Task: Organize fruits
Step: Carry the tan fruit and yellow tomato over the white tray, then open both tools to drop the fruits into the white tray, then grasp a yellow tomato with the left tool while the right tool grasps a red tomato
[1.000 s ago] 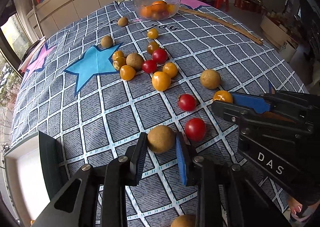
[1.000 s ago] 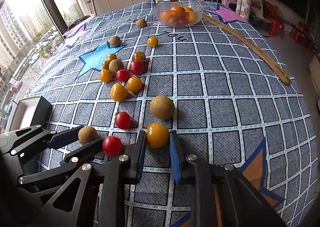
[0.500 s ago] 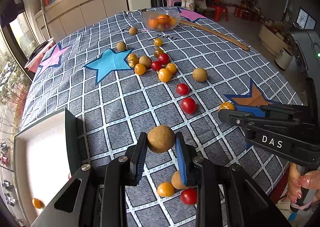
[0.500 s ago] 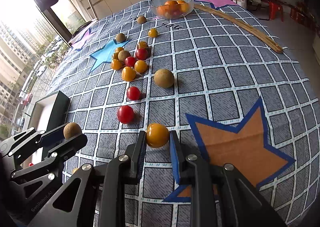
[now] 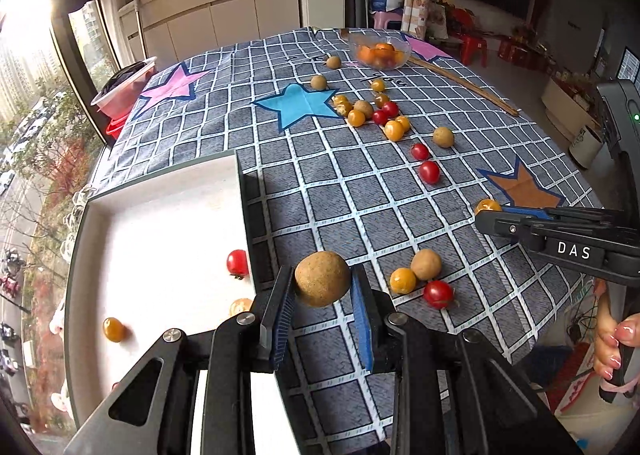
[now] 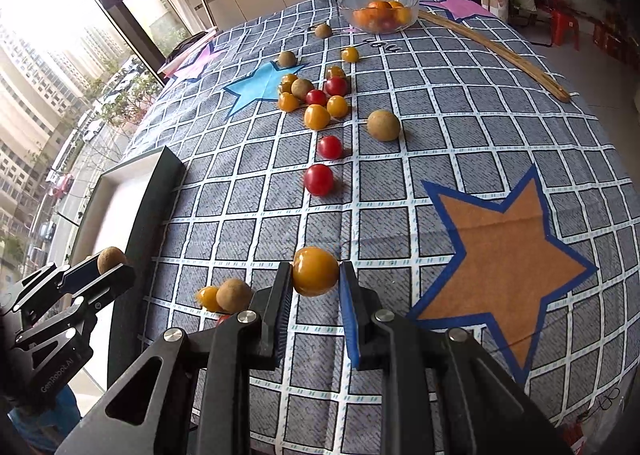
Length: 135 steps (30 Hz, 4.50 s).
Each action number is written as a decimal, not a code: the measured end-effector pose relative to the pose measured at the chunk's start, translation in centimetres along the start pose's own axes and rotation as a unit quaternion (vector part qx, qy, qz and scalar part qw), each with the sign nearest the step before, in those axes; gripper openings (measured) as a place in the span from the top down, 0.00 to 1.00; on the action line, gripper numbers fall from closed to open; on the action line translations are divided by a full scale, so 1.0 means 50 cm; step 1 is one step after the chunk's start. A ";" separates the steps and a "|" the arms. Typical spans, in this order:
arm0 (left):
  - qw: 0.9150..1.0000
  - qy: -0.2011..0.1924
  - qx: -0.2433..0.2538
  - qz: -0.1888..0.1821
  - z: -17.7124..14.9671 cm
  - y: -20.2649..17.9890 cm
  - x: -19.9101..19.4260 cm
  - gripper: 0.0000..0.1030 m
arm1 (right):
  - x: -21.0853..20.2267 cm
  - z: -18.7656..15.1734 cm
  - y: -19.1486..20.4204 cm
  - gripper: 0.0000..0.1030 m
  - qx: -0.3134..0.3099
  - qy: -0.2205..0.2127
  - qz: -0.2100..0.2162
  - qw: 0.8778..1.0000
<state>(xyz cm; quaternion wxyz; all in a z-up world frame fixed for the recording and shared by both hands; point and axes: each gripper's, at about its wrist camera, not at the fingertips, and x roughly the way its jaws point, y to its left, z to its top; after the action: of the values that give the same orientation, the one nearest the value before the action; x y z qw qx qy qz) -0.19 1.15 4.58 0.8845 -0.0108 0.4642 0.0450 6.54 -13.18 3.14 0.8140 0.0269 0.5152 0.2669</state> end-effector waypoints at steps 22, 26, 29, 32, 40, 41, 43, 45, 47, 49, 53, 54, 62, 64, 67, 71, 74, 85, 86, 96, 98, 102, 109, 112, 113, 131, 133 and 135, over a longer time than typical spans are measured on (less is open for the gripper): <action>0.986 0.005 -0.147 0.082 -0.199 0.276 -0.091 0.71 | 0.037 -0.044 0.307 0.76 -0.112 0.040 0.067 0.991; 0.983 0.015 -0.163 0.088 -0.226 0.305 -0.083 0.71 | 0.055 -0.059 0.362 0.76 -0.135 0.051 0.076 0.987; 0.982 0.023 -0.167 0.090 -0.242 0.318 -0.075 0.71 | 0.073 -0.070 0.392 0.76 -0.146 0.062 0.079 0.984; 0.982 0.029 -0.166 0.089 -0.247 0.322 -0.065 0.71 | 0.096 -0.081 0.415 0.76 -0.157 0.074 0.076 0.982; 0.982 0.032 -0.164 0.086 -0.245 0.324 -0.051 0.71 | 0.137 -0.096 0.447 0.76 -0.188 0.088 0.041 0.977; 0.982 0.034 -0.165 0.086 -0.246 0.324 -0.048 0.71 | 0.140 -0.098 0.450 0.76 -0.191 0.089 0.038 0.977; 0.982 0.038 -0.165 0.085 -0.248 0.324 -0.042 0.71 | 0.148 -0.102 0.454 0.76 -0.196 0.093 0.032 0.976; 0.982 0.037 -0.162 0.087 -0.250 0.321 -0.041 0.71 | 0.152 -0.106 0.458 0.76 -0.201 0.092 0.028 0.975; 0.983 0.037 -0.158 0.090 -0.249 0.320 -0.040 0.71 | 0.154 -0.108 0.465 0.75 -0.209 0.091 0.023 0.973; 0.982 0.037 -0.159 0.089 -0.248 0.321 -0.039 0.71 | 0.156 -0.109 0.468 0.75 -0.215 0.090 0.019 0.972; 0.982 0.038 -0.160 0.089 -0.247 0.324 -0.039 0.71 | 0.155 -0.109 0.472 0.65 -0.218 0.092 0.019 0.971; 0.982 0.038 -0.160 0.088 -0.246 0.324 -0.039 0.71 | 0.153 -0.108 0.472 0.61 -0.216 0.093 0.024 0.972; 0.982 0.040 -0.165 0.080 -0.249 0.323 -0.041 0.25 | 0.112 -0.092 0.470 0.32 -0.203 0.075 0.044 0.975; 0.982 0.020 -0.166 0.082 -0.250 0.319 -0.054 0.18 | 0.097 -0.083 0.461 0.26 -0.195 0.068 0.056 0.977; 0.983 0.023 -0.164 0.085 -0.242 0.314 -0.056 0.18 | 0.075 -0.072 0.445 0.23 -0.185 0.057 0.059 0.979; 0.981 0.027 -0.171 0.085 -0.234 0.312 -0.060 0.18 | 0.048 -0.056 0.417 0.22 -0.167 0.043 0.067 0.983; 0.982 0.025 -0.168 0.087 -0.225 0.306 -0.067 0.18 | 0.032 -0.051 0.389 0.22 -0.154 0.034 0.064 0.985; 0.986 0.017 -0.138 0.089 -0.169 0.247 -0.078 0.18 | 0.028 -0.036 0.247 0.22 -0.094 0.031 0.043 0.994; 0.987 0.015 -0.135 0.086 -0.161 0.238 -0.078 0.18 | 0.024 -0.034 0.231 0.22 -0.087 0.029 0.040 0.995; 0.996 0.005 -0.080 0.044 -0.055 0.121 -0.057 0.18 | -0.011 -0.008 0.043 0.22 -0.008 0.009 -0.011 1.000; 0.997 0.003 -0.063 0.034 -0.034 0.090 -0.050 0.18 | -0.017 -0.003 0.008 0.22 0.008 0.004 -0.022 1.000; 0.999 0.006 -0.024 0.028 -0.007 0.027 -0.021 0.18 | -0.022 0.004 -0.046 0.22 0.035 0.001 -0.035 0.999; 0.999 0.030 0.012 0.028 -0.009 -0.029 0.038 0.18 | -0.003 0.002 -0.062 0.22 0.035 0.007 -0.034 0.999; 0.999 0.034 0.028 0.028 -0.013 -0.045 0.054 0.18 | 0.013 0.008 -0.056 0.22 0.030 0.010 -0.030 0.999; 0.998 0.034 0.034 0.027 -0.015 -0.051 0.059 0.18 | 0.018 0.010 -0.053 0.22 0.028 0.010 -0.030 0.999; 0.997 0.052 0.060 -0.002 -0.007 -0.100 0.134 0.18 | 0.101 0.065 -0.006 0.23 -0.019 -0.001 -0.079 0.997; 0.997 0.054 0.059 -0.007 -0.005 -0.103 0.136 0.20 | 0.109 0.074 0.002 0.30 -0.030 -0.006 -0.093 0.995; 0.997 0.054 0.057 -0.015 -0.003 -0.105 0.137 0.25 | 0.117 0.084 0.009 0.35 -0.037 -0.009 -0.098 0.994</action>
<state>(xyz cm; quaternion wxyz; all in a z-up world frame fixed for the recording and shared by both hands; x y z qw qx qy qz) 4.03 -3.60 -1.25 0.8577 0.0307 0.5132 0.0048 11.85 -9.10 0.44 0.8414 -0.0515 0.4975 0.2046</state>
